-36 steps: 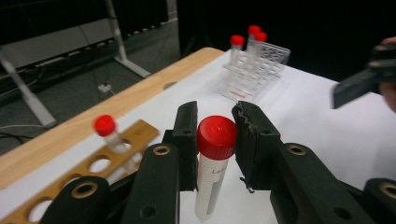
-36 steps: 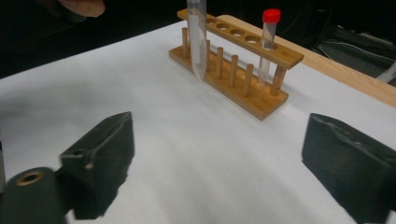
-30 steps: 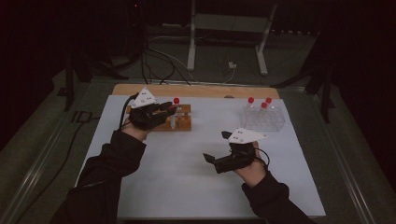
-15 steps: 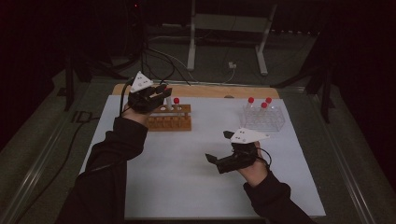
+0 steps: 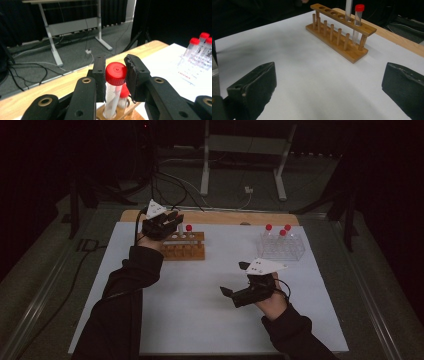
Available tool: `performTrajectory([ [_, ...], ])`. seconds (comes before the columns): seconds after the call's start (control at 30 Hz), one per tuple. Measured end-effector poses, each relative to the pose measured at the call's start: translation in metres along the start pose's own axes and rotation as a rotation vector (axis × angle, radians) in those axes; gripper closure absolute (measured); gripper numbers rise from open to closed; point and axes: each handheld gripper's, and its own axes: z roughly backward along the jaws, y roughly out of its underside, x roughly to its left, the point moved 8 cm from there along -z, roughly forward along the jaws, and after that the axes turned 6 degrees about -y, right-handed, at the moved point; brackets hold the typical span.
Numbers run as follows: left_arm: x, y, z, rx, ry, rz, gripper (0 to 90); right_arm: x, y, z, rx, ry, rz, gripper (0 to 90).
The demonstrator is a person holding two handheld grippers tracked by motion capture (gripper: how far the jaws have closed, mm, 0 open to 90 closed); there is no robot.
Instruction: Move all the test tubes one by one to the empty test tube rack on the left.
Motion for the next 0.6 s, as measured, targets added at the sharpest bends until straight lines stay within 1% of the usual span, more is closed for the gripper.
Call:
performTrajectory([
  [0.13, -0.001, 0.012, -0.006, 0.029, 0.007, 0.008, 71.7, -0.001, 0.0, 0.001, -0.007, 0.001, -0.003, 0.0],
  [0.17, -0.001, 0.015, -0.008, 0.041, 0.002, 0.001, 71.7, -0.001, 0.0, 0.001, -0.008, 0.001, -0.004, 0.0],
  [0.27, -0.002, 0.022, -0.012, 0.064, 0.002, 0.008, 71.7, -0.001, 0.0, 0.001, -0.01, 0.001, -0.006, 0.0],
  [0.3, -0.002, 0.024, -0.013, 0.069, 0.0, 0.009, 71.7, -0.001, 0.0, 0.001, -0.011, -0.002, -0.007, 0.0],
  [0.33, -0.001, 0.026, -0.014, 0.076, 0.001, 0.018, 71.7, -0.002, 0.0, 0.002, -0.012, -0.002, -0.008, 0.0],
  [0.47, -0.001, 0.031, -0.018, 0.104, -0.002, 0.011, 71.7, -0.002, 0.0, 0.002, -0.011, 0.0, -0.006, 0.0],
  [0.6, -0.002, 0.035, -0.022, 0.126, -0.006, 0.016, 71.7, -0.002, -0.001, 0.002, -0.013, 0.001, -0.007, 0.0],
])
